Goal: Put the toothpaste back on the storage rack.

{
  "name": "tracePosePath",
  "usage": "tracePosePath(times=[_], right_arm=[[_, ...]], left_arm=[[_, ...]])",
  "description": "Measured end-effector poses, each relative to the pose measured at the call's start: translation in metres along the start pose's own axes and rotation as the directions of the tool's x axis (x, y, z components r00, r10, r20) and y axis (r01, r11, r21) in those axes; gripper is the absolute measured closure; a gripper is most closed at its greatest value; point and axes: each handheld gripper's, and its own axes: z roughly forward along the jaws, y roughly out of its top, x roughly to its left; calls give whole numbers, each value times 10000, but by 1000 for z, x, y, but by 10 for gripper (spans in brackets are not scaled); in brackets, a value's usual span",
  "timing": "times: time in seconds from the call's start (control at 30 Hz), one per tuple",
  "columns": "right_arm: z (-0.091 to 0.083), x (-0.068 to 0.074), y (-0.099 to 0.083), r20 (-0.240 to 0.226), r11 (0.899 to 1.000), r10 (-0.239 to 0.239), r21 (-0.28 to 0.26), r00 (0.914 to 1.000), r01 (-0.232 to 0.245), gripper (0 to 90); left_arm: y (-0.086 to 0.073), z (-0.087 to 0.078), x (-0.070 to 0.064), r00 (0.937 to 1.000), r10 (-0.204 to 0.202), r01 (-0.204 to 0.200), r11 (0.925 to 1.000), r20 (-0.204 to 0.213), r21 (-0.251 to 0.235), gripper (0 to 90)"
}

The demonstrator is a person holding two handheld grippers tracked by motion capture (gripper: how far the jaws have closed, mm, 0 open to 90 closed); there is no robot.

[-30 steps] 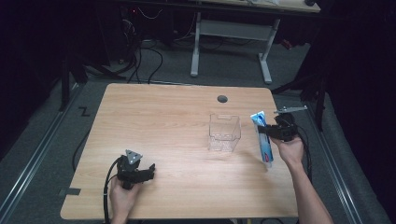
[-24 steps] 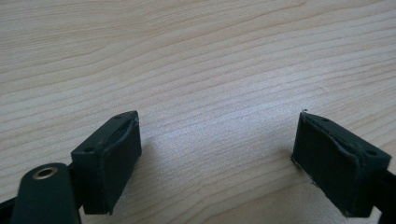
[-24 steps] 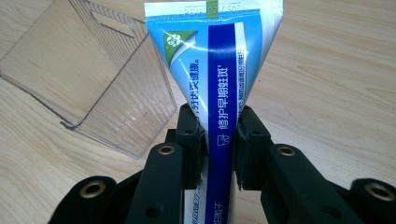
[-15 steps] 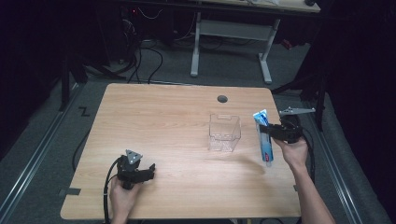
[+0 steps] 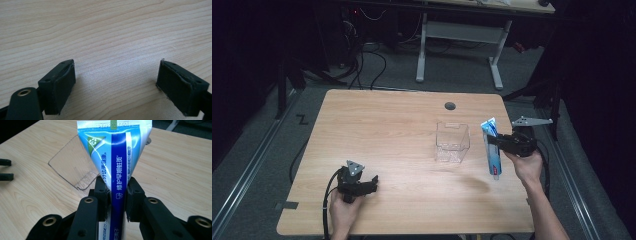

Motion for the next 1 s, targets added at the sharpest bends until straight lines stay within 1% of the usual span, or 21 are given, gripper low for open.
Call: tracePosePath(times=[0.17, 0.3, 0.6, 0.7, 0.83, 1.0], right_arm=[[-5, 6, 1, -205, 9997, -134, -204, 9997, 129, 748], [-6, 10, 3, -297, 9995, -166, -264, 9994, 158, 748], [-6, 24, 9, -702, 9975, -550, -483, 9960, 516, 748], [-6, 28, 11, -866, 9973, -551, -535, 9947, 506, 748], [-5, 33, 14, -1000, 9960, -683, -643, 9926, 620, 748], [-4, 37, 18, -1184, 9948, -671, -847, 9907, 573, 747]], left_arm=[[0, 0, 0, 10000, -3, 3, 10000, -10, -12, 156], [0, 0, 0, 10000, 0, 0, 10000, 0, 1, 156], [0, 0, 0, 10000, 0, 0, 10000, -9, -9, 156], [0, 0, 0, 10000, 3, -3, 10000, -7, -13, 156], [0, 0, 0, 10000, 4, -4, 10000, -5, -13, 156], [0, 0, 0, 10000, 6, -6, 10000, 6, -2, 156]])
